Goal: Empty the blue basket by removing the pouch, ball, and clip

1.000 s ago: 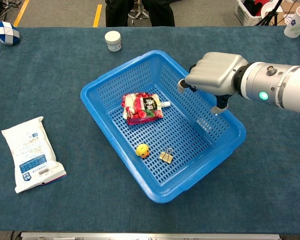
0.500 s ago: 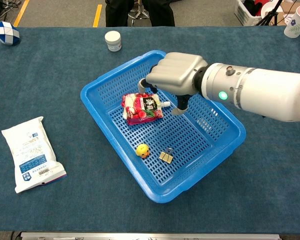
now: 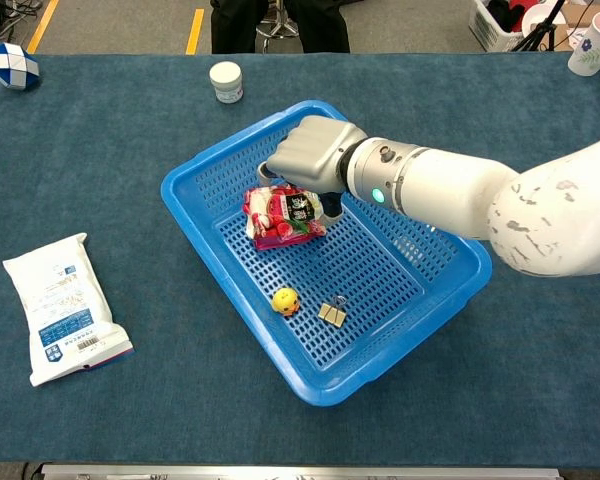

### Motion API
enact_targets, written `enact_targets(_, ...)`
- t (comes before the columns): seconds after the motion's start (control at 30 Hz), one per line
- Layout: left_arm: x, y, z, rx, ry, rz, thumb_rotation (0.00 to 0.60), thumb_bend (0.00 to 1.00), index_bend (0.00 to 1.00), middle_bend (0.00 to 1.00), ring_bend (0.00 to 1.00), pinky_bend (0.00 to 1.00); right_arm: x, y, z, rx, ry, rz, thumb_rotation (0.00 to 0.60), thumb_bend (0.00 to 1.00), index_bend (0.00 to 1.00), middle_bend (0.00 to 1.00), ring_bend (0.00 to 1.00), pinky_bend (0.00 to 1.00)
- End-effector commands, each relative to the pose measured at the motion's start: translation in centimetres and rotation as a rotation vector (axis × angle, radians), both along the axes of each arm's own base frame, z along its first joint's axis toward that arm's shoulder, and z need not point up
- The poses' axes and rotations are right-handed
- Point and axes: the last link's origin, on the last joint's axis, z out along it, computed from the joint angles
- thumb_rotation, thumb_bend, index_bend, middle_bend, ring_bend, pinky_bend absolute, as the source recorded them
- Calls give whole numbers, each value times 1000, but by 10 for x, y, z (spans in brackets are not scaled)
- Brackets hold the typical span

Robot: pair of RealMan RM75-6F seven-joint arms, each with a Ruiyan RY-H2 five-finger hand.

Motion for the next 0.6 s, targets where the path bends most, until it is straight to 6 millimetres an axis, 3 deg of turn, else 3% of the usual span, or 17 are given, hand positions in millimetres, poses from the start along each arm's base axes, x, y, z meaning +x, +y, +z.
enact_targets(0.03,-1,-1,0,0,1,1,600,0,63,0,0,0,-2,-4,-10,7,13,-17,600,190,191,319,167,218)
enact_targets(0.37,-2,6,-1,-6,3,8,600,0,63,0,0,0,-2,0,-21,72,39,-32,600,190,191,317,167,218)
enact_targets(0.6,-3,10,-3,-11,-4,2,600,0,63,0,0,0,-2,22,-6,137,41,-22,600,190,191,317,167,217)
